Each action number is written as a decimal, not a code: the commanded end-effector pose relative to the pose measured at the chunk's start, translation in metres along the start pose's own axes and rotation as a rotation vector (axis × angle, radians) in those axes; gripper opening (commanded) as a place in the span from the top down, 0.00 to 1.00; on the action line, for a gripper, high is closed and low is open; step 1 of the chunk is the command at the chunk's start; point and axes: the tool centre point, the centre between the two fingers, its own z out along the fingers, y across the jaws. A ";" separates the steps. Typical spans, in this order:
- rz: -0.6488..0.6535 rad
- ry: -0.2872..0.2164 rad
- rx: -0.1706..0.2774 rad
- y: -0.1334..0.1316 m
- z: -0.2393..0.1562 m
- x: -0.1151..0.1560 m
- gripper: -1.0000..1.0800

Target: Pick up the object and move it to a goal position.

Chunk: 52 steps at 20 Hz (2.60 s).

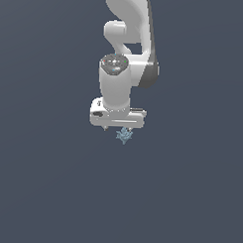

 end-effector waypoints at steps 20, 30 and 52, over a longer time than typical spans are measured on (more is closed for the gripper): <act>0.046 0.032 -0.002 0.014 -0.005 0.003 0.04; 0.191 0.030 -0.002 0.003 0.014 -0.007 0.04; 0.672 0.031 -0.010 -0.025 0.069 -0.047 0.04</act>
